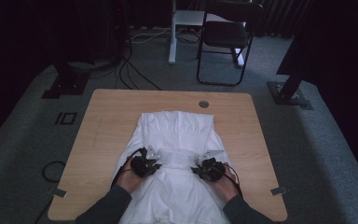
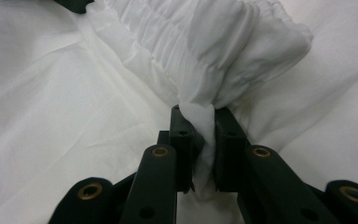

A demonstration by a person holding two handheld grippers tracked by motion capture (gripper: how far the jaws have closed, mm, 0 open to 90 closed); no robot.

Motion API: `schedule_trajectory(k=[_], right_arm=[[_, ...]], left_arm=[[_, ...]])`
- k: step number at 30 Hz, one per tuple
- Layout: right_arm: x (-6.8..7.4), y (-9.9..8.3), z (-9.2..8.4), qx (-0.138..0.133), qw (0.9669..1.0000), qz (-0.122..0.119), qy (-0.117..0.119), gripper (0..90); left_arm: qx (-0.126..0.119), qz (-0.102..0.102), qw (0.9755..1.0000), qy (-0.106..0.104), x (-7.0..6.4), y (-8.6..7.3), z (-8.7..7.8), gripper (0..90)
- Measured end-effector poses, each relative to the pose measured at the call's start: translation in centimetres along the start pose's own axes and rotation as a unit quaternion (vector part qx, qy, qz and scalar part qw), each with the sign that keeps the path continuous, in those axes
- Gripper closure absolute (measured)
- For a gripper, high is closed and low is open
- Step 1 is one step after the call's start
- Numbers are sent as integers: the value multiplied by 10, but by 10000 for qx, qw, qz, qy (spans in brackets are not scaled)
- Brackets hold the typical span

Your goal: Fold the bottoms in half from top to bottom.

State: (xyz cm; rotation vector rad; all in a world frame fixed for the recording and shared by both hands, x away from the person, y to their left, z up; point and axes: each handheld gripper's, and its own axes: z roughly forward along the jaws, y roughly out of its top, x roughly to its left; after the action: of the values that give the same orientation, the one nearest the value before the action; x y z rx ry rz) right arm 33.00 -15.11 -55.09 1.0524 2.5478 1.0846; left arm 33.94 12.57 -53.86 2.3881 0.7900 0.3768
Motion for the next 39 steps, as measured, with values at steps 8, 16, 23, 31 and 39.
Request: schedule_trajectory(k=[8,16,23,31,39], right_arm=[[-29,27,21,-47,9999,12,-102,809],[-70,67,45,109,9986,212,-468,810],[-80,82,56,77,9971,478,-593,809],[-80,93,28,-219,9989,198,-370,820],[-61,125,-35,-1080,9901,-417,-793,827]], left_arm=[[152,53,9995,274,35,25,18,828],[-102,-405,9977,528,61,42,39,828],[-88,-633,9957,671,76,52,46,828],[-617,-852,9939,325,84,64,4,839],[-1495,-666,9850,541,77,93,-52,838]])
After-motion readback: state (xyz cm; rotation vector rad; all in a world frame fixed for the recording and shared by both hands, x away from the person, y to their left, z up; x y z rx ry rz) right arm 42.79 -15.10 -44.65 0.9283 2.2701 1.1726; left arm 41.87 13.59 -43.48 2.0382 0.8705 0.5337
